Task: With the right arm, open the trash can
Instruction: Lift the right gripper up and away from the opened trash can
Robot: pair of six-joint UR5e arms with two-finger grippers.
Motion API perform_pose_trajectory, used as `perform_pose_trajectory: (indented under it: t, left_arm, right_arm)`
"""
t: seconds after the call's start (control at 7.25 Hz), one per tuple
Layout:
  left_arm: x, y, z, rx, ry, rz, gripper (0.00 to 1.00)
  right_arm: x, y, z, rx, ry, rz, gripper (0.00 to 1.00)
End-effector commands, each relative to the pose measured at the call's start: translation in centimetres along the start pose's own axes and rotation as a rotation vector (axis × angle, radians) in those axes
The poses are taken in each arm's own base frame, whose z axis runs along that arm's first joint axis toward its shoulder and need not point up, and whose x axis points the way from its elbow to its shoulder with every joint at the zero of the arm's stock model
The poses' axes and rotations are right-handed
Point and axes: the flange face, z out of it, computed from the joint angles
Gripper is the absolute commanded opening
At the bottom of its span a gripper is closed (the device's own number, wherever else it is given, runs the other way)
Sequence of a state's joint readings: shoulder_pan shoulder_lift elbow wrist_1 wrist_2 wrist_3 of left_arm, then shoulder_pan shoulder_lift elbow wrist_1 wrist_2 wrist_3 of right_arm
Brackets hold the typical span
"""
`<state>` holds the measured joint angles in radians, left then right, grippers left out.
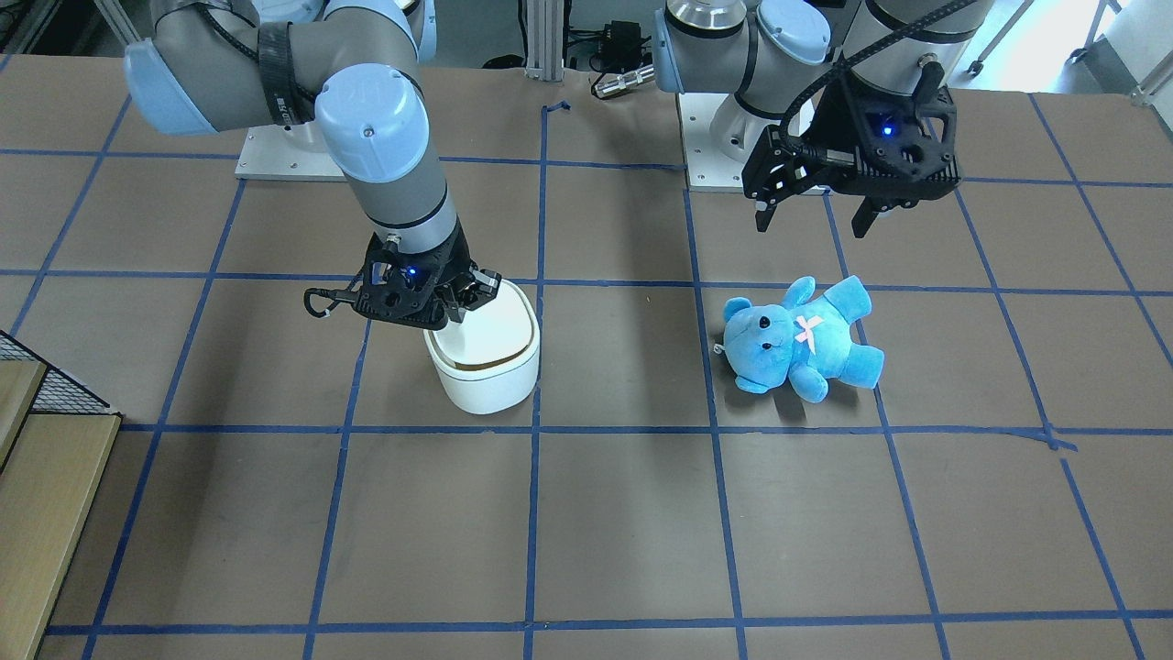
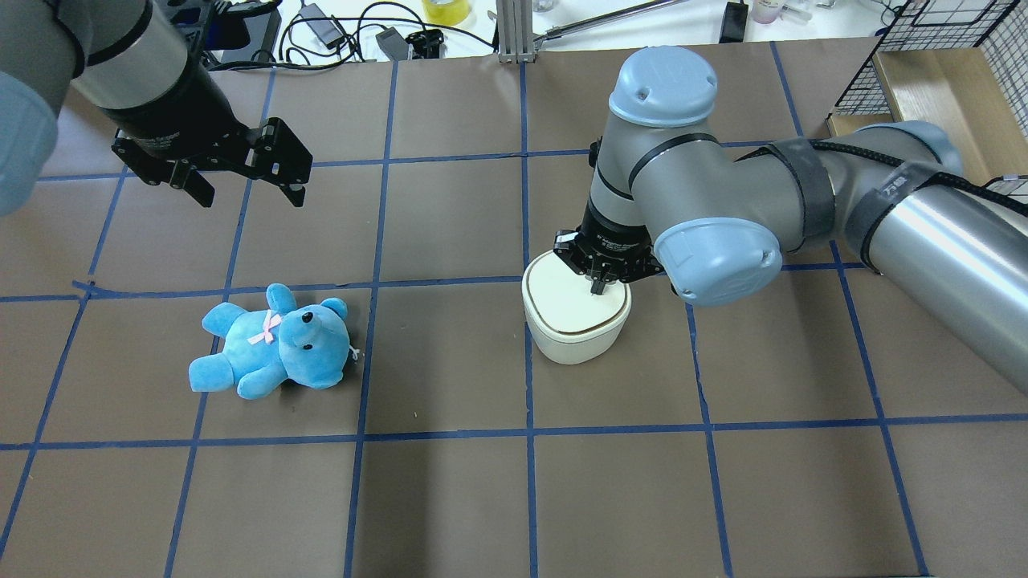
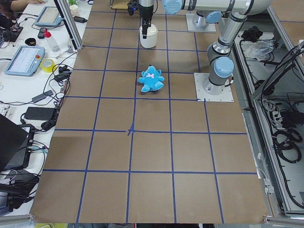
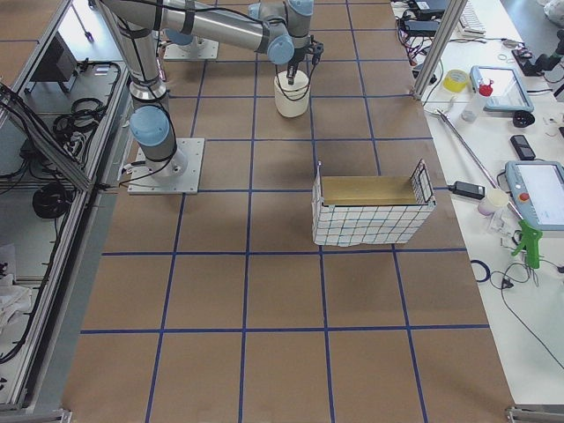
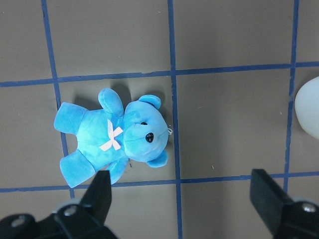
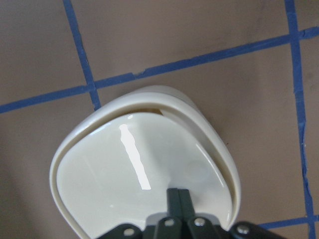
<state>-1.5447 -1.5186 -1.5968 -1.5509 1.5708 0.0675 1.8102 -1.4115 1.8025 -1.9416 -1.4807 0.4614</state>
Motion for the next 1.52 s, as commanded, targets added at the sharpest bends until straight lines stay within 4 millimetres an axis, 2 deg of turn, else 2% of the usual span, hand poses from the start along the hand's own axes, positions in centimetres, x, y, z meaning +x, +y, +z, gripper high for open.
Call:
perform_pose_trajectory:
  t: [0.0, 0.28, 0.41, 0.55, 0.69, 0.83, 0.97, 1.1, 1.38]
  left_arm:
    - [0.0, 0.0, 0.0, 0.000, 0.000, 0.000, 1.00]
    - [0.0, 0.0, 0.0, 0.000, 0.000, 0.000, 1.00]
    - [0.0, 0.0, 0.0, 0.000, 0.000, 0.000, 1.00]
    - [0.0, 0.0, 0.0, 0.000, 0.000, 0.000, 1.00]
    - [0.0, 0.0, 0.0, 0.000, 0.000, 0.000, 1.00]
    - [0.0, 0.0, 0.0, 0.000, 0.000, 0.000, 1.00]
    - [0.0, 0.0, 0.0, 0.000, 0.000, 0.000, 1.00]
    - [0.0, 0.0, 0.0, 0.000, 0.000, 0.000, 1.00]
    - [0.0, 0.0, 0.0, 0.000, 0.000, 0.000, 1.00]
  right_arm:
    - [-0.7, -1.0, -5.4, 0.020, 0.008, 0.013, 0.00]
    - [-1.0, -1.7, -11.2, -0.017, 0.031, 0.009, 0.00]
    - [0.1, -2.5, -13.1, -0.012, 0.054, -0.008, 0.00]
    - [1.7, -3.7, -14.0, 0.001, 0.089, -0.066, 0.00]
    - [3.2, -4.5, -14.5, 0.018, 0.130, -0.125, 0.20]
    - [4.3, -5.2, -14.9, 0.031, 0.158, -0.197, 0.63]
    - [5.6, -6.1, -15.1, 0.033, 0.162, -0.228, 0.92]
    - [7.3, -7.1, -15.3, 0.026, 0.159, -0.254, 0.99]
    - [10.7, -8.8, -15.7, 0.016, 0.142, -0.303, 0.99]
